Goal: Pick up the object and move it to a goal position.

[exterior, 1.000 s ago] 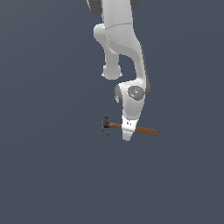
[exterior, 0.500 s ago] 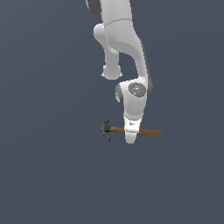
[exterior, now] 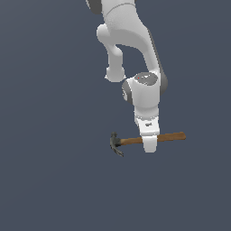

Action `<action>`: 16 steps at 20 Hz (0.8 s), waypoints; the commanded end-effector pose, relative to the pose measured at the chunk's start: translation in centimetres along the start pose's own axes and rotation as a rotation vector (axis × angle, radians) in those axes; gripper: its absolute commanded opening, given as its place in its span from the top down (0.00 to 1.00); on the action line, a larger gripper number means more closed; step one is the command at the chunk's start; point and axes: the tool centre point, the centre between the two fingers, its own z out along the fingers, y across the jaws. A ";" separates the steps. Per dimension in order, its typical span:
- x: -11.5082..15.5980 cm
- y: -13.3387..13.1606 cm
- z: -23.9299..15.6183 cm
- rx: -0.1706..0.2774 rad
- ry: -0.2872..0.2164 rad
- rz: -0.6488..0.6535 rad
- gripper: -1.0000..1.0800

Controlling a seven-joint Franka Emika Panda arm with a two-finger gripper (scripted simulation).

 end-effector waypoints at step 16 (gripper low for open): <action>9.4 10.3 -15.9 -0.315 0.269 -0.308 1.00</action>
